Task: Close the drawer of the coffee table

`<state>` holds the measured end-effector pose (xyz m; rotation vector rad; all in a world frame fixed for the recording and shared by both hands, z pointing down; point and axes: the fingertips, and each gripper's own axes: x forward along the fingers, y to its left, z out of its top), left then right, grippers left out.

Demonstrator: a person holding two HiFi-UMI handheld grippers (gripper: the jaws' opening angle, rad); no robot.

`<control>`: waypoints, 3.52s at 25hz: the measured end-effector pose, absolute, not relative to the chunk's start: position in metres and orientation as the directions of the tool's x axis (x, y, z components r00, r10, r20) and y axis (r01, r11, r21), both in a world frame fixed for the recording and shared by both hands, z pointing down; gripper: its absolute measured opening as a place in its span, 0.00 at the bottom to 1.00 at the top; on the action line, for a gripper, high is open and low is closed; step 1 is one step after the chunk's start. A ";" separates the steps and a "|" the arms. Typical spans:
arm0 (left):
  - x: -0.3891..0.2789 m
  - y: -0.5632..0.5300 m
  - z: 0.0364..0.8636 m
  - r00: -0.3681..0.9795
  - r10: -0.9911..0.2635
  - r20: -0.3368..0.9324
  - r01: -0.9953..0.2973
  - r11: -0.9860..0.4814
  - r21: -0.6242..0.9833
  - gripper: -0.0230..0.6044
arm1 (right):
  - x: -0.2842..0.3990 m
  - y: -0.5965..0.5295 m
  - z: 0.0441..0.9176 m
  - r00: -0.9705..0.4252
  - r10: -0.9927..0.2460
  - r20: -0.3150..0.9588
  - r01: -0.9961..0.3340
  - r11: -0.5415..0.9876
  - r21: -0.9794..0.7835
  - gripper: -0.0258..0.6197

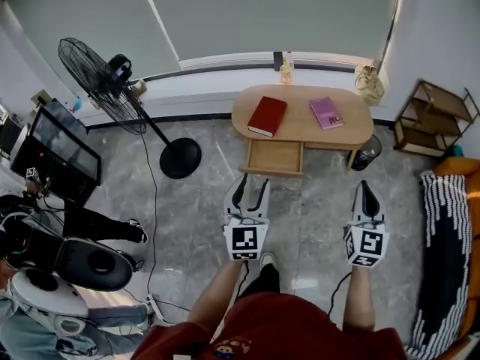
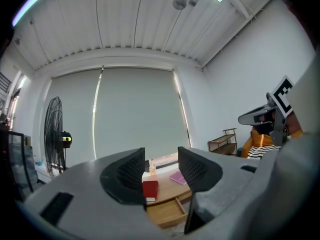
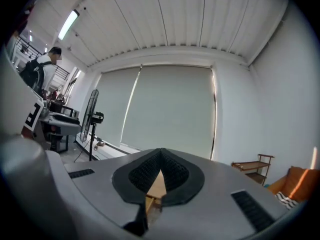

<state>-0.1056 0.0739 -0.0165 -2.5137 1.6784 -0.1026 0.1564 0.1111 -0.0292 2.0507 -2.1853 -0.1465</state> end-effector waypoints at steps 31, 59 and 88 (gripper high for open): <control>-0.017 -0.174 -0.014 0.346 -0.938 -0.001 -0.930 -0.343 -0.133 0.36 | 0.243 -0.152 -0.018 -0.144 -0.988 0.061 -0.975 0.152 0.164 0.03; -0.048 -0.236 -0.006 0.392 -0.920 -0.019 -0.906 -0.383 -0.180 0.36 | 0.234 -0.218 -0.015 -0.070 -0.996 0.058 -0.989 0.077 0.130 0.03; -0.055 -0.190 0.077 0.385 -0.922 0.043 -0.890 -0.383 -0.248 0.36 | 0.179 -0.188 0.082 -0.223 -0.956 0.193 -0.960 0.249 0.124 0.03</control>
